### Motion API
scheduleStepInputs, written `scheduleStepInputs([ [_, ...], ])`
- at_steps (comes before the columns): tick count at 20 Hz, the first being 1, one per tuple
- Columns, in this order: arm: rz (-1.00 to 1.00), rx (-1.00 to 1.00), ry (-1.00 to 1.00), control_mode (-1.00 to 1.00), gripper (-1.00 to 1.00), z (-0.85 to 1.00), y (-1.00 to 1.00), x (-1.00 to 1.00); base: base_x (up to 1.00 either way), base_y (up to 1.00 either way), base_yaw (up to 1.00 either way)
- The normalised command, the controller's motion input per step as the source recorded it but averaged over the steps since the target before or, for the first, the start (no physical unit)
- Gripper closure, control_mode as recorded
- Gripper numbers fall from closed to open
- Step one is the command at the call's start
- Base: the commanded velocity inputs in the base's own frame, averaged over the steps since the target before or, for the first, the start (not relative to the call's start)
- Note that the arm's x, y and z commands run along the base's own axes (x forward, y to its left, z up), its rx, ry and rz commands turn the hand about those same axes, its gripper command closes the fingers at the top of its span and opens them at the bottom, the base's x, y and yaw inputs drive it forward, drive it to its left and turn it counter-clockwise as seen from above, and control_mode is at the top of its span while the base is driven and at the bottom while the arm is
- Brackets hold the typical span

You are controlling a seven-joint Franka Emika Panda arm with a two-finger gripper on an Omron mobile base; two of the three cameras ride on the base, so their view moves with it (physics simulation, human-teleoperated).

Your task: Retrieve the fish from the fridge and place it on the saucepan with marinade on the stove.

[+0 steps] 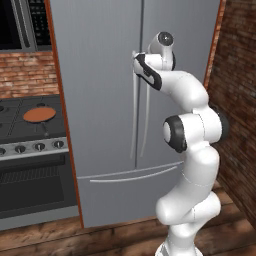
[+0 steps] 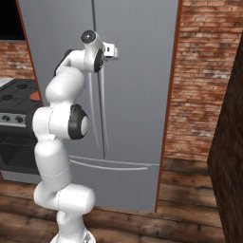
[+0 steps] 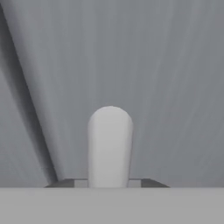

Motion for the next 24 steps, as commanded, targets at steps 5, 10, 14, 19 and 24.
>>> scheduleStepInputs([
  [5, 0.00, 0.00, -0.05, -1.00, 1.00, 0.00, -0.24, -0.38, 0.00, 0.00, 0.00],
  [10, 0.00, 0.00, -0.01, -1.00, 1.00, 0.03, -0.33, -0.48, 0.00, 0.00, 0.00],
  [14, 0.00, 0.00, 0.00, -1.00, 1.00, 0.08, -0.38, -0.46, 0.00, 0.00, 0.00],
  [19, 0.00, 0.00, 0.00, -1.00, 1.00, 0.10, -0.37, -0.48, 0.00, 0.00, 0.00],
  [24, 0.00, 0.00, 0.00, -1.00, 1.00, 0.14, -0.37, -0.52, 0.00, 0.00, 0.00],
])
